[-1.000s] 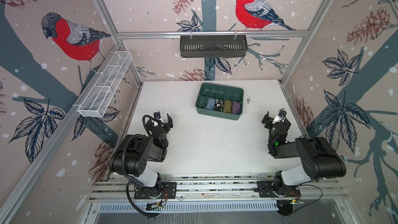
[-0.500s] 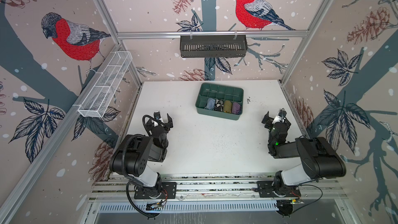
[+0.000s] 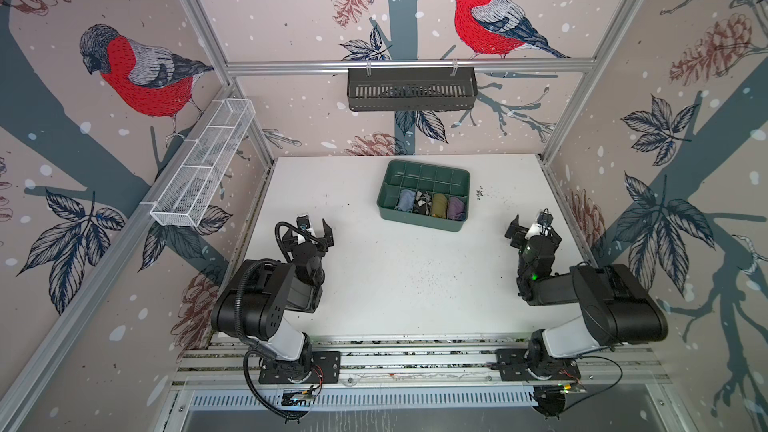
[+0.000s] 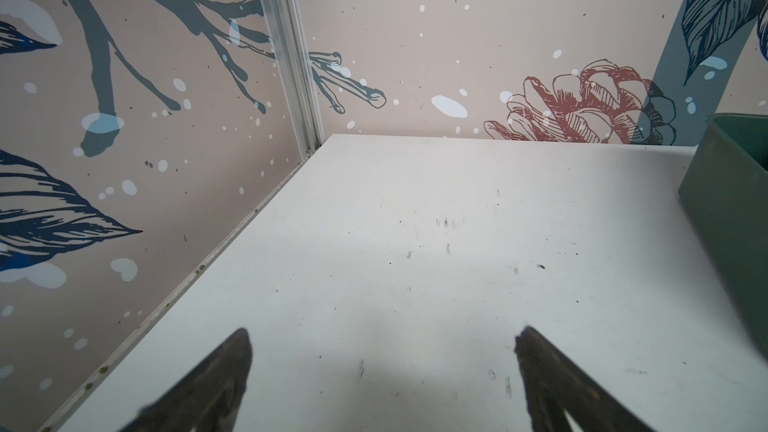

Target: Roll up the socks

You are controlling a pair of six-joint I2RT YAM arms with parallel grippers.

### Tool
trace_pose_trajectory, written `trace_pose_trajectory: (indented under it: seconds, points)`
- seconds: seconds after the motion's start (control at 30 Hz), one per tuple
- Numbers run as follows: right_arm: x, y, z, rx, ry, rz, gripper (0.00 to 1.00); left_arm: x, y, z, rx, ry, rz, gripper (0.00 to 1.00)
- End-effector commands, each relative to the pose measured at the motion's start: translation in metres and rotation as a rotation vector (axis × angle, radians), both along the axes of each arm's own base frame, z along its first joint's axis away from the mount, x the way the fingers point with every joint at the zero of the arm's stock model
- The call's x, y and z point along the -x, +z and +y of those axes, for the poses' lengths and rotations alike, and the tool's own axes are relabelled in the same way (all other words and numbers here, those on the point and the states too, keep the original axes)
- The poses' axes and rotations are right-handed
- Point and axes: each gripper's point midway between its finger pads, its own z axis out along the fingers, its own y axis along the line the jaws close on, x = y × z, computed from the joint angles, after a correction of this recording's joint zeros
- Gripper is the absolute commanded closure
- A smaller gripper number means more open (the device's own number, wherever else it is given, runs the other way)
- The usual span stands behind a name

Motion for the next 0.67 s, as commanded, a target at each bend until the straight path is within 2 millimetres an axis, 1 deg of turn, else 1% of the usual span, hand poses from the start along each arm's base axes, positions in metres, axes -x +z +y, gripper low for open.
trace_pose_trajectory:
  seconds: [0.0,0.63]
  points:
    - [-0.0011,0.0043,0.0013,-0.018,0.005,-0.022,0.0,-0.0015,0.0144,0.0001,0.004,0.002,-0.06,0.02]
    - [-0.0011,0.0042,0.0012,-0.018,0.004,-0.022,0.0,-0.0037,0.0134,0.0004,0.01,-0.001,-0.051,0.02]
